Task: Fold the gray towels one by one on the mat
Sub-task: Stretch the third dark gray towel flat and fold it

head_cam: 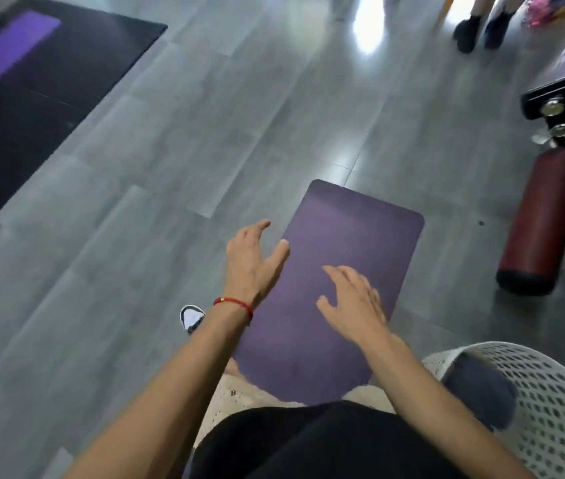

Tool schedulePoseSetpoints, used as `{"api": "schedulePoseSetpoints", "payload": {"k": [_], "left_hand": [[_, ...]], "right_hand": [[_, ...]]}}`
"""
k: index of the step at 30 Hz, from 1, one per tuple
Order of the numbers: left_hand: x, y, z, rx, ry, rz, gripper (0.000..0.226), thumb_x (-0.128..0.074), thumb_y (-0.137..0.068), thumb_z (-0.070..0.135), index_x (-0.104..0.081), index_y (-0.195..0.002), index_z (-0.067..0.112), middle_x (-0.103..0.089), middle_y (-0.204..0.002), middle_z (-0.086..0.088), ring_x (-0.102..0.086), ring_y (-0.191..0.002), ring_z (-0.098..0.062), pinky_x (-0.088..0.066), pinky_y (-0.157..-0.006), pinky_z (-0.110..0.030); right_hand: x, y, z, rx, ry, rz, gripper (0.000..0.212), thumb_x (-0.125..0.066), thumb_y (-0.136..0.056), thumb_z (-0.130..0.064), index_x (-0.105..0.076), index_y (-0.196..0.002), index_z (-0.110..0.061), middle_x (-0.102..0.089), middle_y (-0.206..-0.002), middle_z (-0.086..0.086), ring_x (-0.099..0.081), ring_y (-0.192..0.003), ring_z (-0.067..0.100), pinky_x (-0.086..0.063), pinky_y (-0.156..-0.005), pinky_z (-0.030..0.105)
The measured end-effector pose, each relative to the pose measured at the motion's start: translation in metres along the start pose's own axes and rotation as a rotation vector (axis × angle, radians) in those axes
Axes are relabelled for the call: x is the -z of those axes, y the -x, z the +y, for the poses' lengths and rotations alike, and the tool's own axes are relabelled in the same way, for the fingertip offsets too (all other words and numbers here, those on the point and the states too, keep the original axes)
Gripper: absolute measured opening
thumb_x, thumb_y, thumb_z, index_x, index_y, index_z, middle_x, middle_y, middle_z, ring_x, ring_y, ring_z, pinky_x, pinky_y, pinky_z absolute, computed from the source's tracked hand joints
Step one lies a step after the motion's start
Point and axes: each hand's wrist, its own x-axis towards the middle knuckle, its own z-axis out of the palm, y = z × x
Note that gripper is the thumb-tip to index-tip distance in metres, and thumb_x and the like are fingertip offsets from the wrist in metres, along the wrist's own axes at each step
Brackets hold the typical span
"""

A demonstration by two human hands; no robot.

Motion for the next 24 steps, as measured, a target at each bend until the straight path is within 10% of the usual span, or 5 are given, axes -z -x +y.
{"api": "schedulePoseSetpoints", "payload": {"k": [10, 24], "left_hand": [[0.165, -0.242, -0.2, -0.107, -0.088, -0.217, 0.089, -0.037, -0.072, 0.071, -0.054, -0.14, 0.016, -0.059, -0.135, -0.011, -0.051, -0.127, -0.03, -0.032, -0.11, -0.036], [0.229, -0.454, -0.19, -0.417, -0.065, -0.425, 0.08, -0.057, -0.082, 0.049, -0.038, -0.151, 0.013, -0.048, -0.148, -0.008, -0.043, -0.136, -0.025, -0.03, -0.113, -0.033]], "right_hand": [[-0.068, -0.182, -0.246, -0.168, 0.063, -0.022, 0.063, -0.053, -0.095, -0.04, -0.032, -0.154, -0.031, -0.033, -0.158, 0.002, -0.033, -0.144, 0.025, -0.03, -0.115, 0.043], [-0.051, -0.359, -0.356, -0.471, -0.139, 0.147, 0.064, -0.056, -0.088, -0.03, -0.039, -0.149, -0.021, -0.045, -0.144, 0.005, -0.045, -0.126, 0.028, -0.038, -0.102, 0.041]]}}
